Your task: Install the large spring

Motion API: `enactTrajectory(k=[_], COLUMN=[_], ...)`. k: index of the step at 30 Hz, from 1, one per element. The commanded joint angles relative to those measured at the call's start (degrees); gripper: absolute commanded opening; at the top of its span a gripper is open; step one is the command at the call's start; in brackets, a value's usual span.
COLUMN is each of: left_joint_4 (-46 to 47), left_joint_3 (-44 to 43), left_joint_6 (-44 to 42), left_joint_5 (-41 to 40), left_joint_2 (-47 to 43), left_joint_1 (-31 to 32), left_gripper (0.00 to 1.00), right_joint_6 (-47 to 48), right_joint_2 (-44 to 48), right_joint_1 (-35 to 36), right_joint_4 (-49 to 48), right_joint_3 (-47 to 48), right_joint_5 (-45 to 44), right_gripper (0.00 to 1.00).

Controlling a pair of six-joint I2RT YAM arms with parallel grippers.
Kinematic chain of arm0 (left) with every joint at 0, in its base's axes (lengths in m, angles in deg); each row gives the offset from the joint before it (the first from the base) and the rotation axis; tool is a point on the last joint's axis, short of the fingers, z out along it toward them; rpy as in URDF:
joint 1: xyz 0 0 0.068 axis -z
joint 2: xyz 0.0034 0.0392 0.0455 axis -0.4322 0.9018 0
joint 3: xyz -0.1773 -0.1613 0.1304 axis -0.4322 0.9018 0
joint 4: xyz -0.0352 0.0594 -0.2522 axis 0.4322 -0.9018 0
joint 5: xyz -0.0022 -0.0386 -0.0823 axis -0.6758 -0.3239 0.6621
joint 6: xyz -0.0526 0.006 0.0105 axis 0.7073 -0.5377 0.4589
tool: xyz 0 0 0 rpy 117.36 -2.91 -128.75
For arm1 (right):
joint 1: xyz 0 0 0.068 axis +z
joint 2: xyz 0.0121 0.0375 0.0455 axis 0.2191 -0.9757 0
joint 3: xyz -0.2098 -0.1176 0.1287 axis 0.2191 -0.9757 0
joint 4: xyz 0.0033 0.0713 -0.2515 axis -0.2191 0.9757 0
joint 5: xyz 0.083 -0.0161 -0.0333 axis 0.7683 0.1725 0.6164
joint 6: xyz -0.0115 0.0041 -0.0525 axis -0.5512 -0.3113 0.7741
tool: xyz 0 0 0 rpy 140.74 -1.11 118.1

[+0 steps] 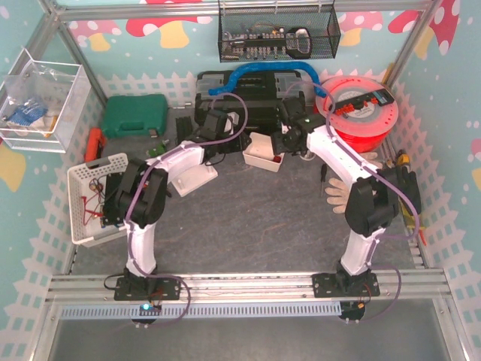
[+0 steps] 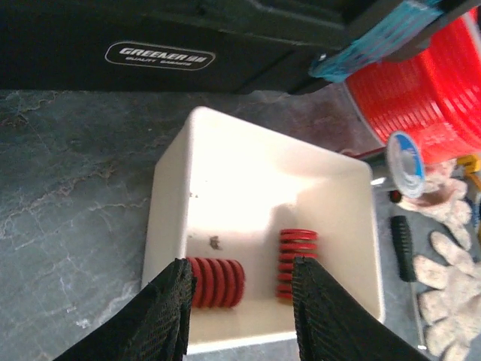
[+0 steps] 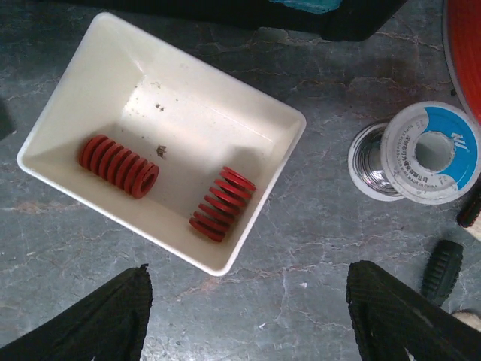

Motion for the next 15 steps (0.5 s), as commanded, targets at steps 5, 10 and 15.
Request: enactTrajectory(k=[5,10,15], left_joint_4=[0.7,-1.0,-1.9], left_joint_3=[-4.8,-5.0,-4.4], left_joint_6=[-3.5,-5.1,-8.9], left_joint_5=[-0.3,-1.6,-2.2], left_joint_2=[6.5,8.2,7.4], left_joint_1=[0.9,0.9,0.9], left_gripper=[0.41,0.37,0.21], right_joint_6=[3.9,5.5,6.9], right_joint_2=[4.4,4.8,4.6], right_joint_1=[-0.3,-0.3,-0.3], right_joint_4=[-4.7,-6.0,-7.5], right_joint_3=[-6.2,-7.2,-7.8], right_joint_5=[0.2,0.6,2.5], right_gripper=[0.72,0.72,0.72])
